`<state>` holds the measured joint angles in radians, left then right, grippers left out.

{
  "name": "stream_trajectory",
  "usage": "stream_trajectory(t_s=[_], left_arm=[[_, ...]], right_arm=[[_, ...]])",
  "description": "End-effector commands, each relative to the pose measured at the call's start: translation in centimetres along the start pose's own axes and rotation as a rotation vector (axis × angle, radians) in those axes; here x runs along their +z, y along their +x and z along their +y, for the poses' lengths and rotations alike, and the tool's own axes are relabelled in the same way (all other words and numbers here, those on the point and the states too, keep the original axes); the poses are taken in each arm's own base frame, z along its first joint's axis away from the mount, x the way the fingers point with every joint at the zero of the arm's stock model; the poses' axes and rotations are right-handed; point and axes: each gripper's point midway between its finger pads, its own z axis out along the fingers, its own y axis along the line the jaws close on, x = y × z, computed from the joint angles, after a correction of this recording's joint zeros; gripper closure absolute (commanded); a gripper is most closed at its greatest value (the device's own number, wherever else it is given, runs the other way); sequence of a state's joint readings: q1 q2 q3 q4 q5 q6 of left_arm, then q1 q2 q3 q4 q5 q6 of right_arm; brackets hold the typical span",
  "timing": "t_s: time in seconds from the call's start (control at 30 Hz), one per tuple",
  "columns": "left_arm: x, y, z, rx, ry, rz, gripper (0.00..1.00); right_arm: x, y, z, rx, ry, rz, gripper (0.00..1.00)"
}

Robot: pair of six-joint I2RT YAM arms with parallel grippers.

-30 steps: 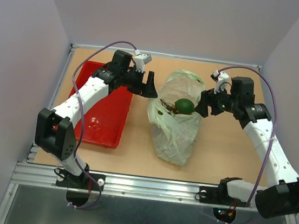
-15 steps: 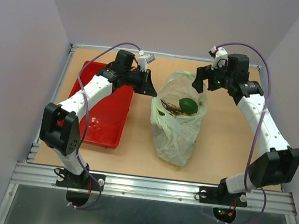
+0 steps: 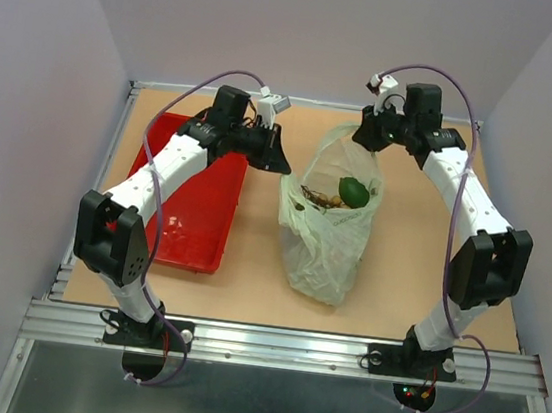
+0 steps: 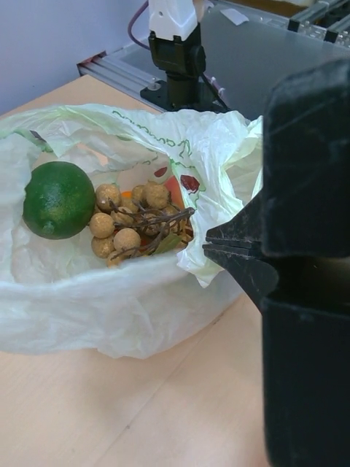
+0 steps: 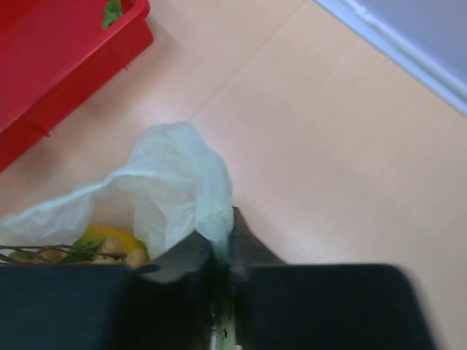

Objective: Place the fake fruits into the plastic bag and tie a complex knot

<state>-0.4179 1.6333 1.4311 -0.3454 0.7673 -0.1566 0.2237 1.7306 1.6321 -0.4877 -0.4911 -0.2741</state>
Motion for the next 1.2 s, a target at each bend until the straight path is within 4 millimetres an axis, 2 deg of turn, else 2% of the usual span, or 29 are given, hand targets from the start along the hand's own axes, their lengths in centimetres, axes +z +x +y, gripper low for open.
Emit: stream_trajectory(t_s=[0.0,0.07,0.1,0.17,0.2,0.3,0.33,0.4,0.43,0.6,0.7,0.8,0.93,1.0,1.1,1.13,1.17], left_arm=[[-4.5,-8.3,-4.7,0.294,-0.014,-0.19,1.0],[-6.0,-10.5,-5.8,0.422,-0.026,-0.22,1.0],[-7.4,-12.9,-7.4,0.49,-0.022,-0.274,1.0],[-8.6,-14.4,-8.9,0.561,-0.012,-0.305,1.0],[-9.7,-15.5,-10.5,0.603,0.015,-0.34,1.0],[-10.9,-16.4,-13.0,0.636,0.084,-0.397,1.0],[-11.6,-16.9,-14.0,0.658,0.098,-0.431,1.0],[-12.2,-17.0,-15.0,0.651,0.127,-0.452,1.0],[-12.7,-17.1,-15.5,0.661,0.135,-0.472,1.0],[-14.4,-16.6,-15.4,0.652,0.123,-0.52,1.0],[-15.4,-17.0,-14.9,0.6,0.112,-0.545,1.0],[-16.6,-17.3,-13.8,0.594,0.099,-0.564,1.0],[-16.0,-16.6,-11.0,0.586,0.085,-0.531,1.0],[-14.3,-14.8,-8.5,0.56,0.096,-0.459,1.0],[-12.7,-11.6,-5.9,0.555,0.078,-0.354,1.0],[-13.3,-11.6,-6.2,0.559,0.071,-0.363,1.0],[-13.0,-10.8,-5.7,0.542,0.072,-0.358,0.93]], right_arm=[[-3.5,-6.6,-1.3,-0.051,0.089,-0.171,1.0],[-5.0,-6.5,-2.2,-0.005,0.145,-0.178,1.0],[-7.2,-6.9,-3.5,0.013,0.206,-0.203,1.0],[-9.5,-7.1,-4.3,0.08,0.249,-0.233,1.0],[-12.1,-7.8,-5.0,0.1,0.301,-0.268,0.99],[-15.6,-8.5,-5.2,0.147,0.374,-0.322,1.0],[-17.6,-9.4,-4.7,0.143,0.416,-0.36,0.99],[-19.5,-9.7,-3.9,0.155,0.445,-0.387,1.0],[-21.3,-10.1,-3.1,0.153,0.473,-0.42,0.99],[-24.1,-8.6,-2.3,0.176,0.561,-0.41,1.0],[-25.1,-8.5,-1.9,0.176,0.581,-0.417,1.0],[-25.1,-7.6,-2.3,0.19,0.609,-0.399,1.0],[-23.3,-5.7,-2.0,0.25,0.565,-0.361,0.99],[-21.6,-3.6,-1.6,0.286,0.517,-0.315,1.0],[-20.2,-1.4,-1.1,0.316,0.482,-0.268,0.99],[-20.1,-1.2,-1.0,0.317,0.481,-0.265,1.0],[-20.2,-1.4,-0.6,0.312,0.459,-0.272,0.99]])
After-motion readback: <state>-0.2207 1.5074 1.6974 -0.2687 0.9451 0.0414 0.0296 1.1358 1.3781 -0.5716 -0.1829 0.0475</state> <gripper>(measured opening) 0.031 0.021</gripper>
